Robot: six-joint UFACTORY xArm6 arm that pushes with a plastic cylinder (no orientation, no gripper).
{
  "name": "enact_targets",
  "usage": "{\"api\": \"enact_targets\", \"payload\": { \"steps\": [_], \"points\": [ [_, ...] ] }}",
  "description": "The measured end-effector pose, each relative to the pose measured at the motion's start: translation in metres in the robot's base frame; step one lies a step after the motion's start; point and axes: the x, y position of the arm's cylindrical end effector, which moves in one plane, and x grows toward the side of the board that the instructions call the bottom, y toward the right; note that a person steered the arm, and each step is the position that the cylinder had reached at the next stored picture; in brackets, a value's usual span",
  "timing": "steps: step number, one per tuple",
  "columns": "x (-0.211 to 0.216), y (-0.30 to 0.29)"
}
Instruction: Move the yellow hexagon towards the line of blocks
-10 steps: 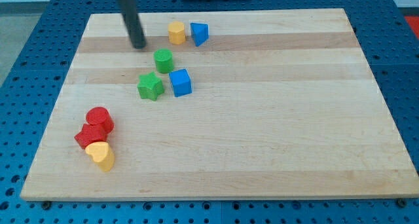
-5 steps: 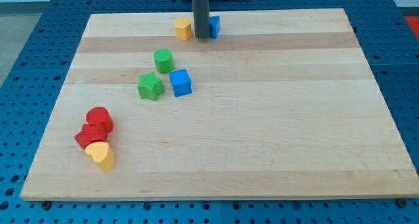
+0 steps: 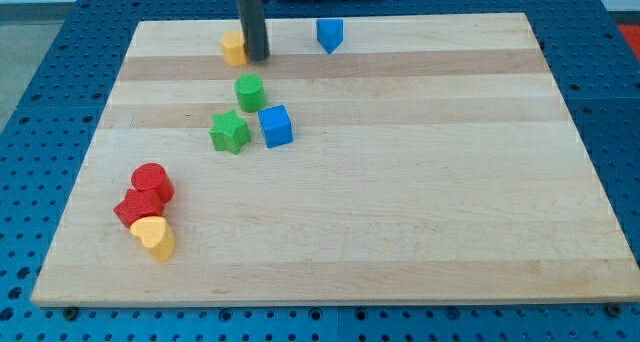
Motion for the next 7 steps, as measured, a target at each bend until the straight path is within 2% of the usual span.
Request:
{"api": "enact_targets", "payload": {
  "steps": [1,7],
  "points": [
    [0.003,-0.014],
    [-0.022,-0.013]
  ]
}}
